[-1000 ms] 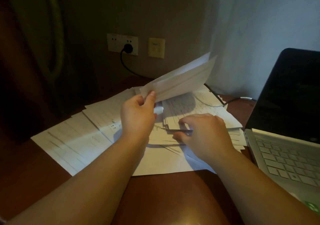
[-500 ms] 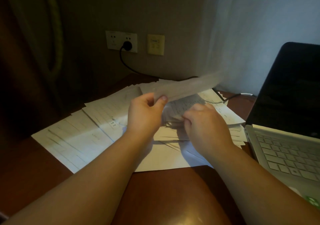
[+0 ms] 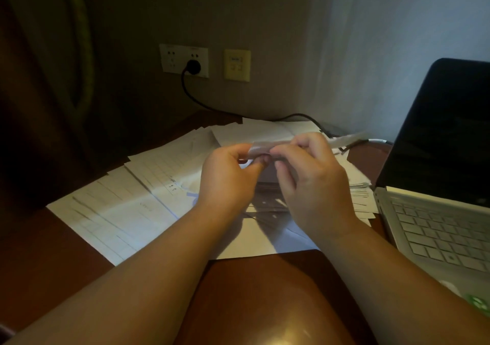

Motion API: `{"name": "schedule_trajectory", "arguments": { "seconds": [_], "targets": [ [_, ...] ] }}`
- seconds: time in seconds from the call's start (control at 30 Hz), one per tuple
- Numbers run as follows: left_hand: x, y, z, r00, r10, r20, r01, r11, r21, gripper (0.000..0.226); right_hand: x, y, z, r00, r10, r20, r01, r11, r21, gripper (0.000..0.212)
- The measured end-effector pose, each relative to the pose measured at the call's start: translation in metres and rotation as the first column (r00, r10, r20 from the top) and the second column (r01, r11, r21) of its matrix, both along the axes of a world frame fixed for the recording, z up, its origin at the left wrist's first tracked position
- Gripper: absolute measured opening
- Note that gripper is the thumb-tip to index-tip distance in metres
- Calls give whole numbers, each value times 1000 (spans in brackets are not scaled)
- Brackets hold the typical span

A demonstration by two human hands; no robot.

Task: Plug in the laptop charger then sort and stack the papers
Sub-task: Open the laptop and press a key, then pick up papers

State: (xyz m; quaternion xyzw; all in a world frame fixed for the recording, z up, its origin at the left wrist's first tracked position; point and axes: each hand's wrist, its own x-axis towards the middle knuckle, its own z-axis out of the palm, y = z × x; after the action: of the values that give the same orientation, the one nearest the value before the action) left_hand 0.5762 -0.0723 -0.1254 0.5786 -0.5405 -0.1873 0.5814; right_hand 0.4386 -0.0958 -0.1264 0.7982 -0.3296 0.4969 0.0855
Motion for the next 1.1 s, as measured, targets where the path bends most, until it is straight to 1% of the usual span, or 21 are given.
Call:
{"name": "schedule_trajectory", "arguments": {
  "seconds": [0.07, 0.1, 0.13, 0.2, 0.27, 0.33, 0.4, 0.5, 0.6, 0.8, 0.9, 0.97, 1.03, 1.1],
  "targets": [
    [1, 0, 0, 997, 60, -49, -61, 998, -7, 16, 2, 3, 1, 999, -2, 50, -2, 997, 74, 16],
    [2, 0, 1, 994, 86, -69, -87, 996, -19, 15, 2, 3, 0, 999, -9, 33, 5, 993, 120, 18],
    [4, 1, 2, 990, 105, -93, -109, 993, -37, 14, 2, 1, -1, 999, -16, -32, 21, 985, 170, 17],
    [6, 2, 4, 978, 142, -151, -153, 986, -62, 19, 1, -5, -5, 975, -23, -219, 85, 958, 274, 17],
    [7, 2, 5, 964, 160, -211, -175, 983, -54, 21, 2, -8, -7, 929, -42, -367, 187, 911, 368, 25],
    [7, 1, 6, 950, 162, -267, -182, 982, -49, 18, 3, -5, -5, 888, -55, -456, 280, 851, 443, 31],
    [8, 0, 6, 943, 168, -288, -191, 980, -52, 22, 3, -3, -3, 868, -44, -495, 318, 815, 485, 33],
    [9, 1, 5, 929, 172, -329, -195, 980, -38, 28, 0, 0, -2, 872, -68, -484, 314, 836, 449, 19],
    [8, 3, 7, 915, 162, -370, -189, 981, -38, 26, -2, 1, -1, 897, -87, -433, 282, 867, 410, 11],
    [7, 2, 7, 918, 142, -370, -170, 984, -45, 17, -6, -4, -4, 894, -130, -428, 272, 917, 290, 18],
    [7, 1, 6, 926, 114, -359, -133, 991, -28, 15, -5, -5, -3, 914, -155, -375, 248, 944, 215, 11],
    [7, 0, 5, 936, 119, -330, -126, 992, 1, 16, -1, -3, -1, 929, -165, -333, 219, 967, 131, 7],
    [6, 0, 6, 948, 122, -294, -119, 993, 27, 17, 3, 3, 2, 942, -182, -281, 204, 977, 53, 10],
    [5, 0, 9, 957, 102, -271, -88, 994, 61, 19, 6, 9, 6, 941, -227, -252, 233, 972, -5, 13]
  ]
}}
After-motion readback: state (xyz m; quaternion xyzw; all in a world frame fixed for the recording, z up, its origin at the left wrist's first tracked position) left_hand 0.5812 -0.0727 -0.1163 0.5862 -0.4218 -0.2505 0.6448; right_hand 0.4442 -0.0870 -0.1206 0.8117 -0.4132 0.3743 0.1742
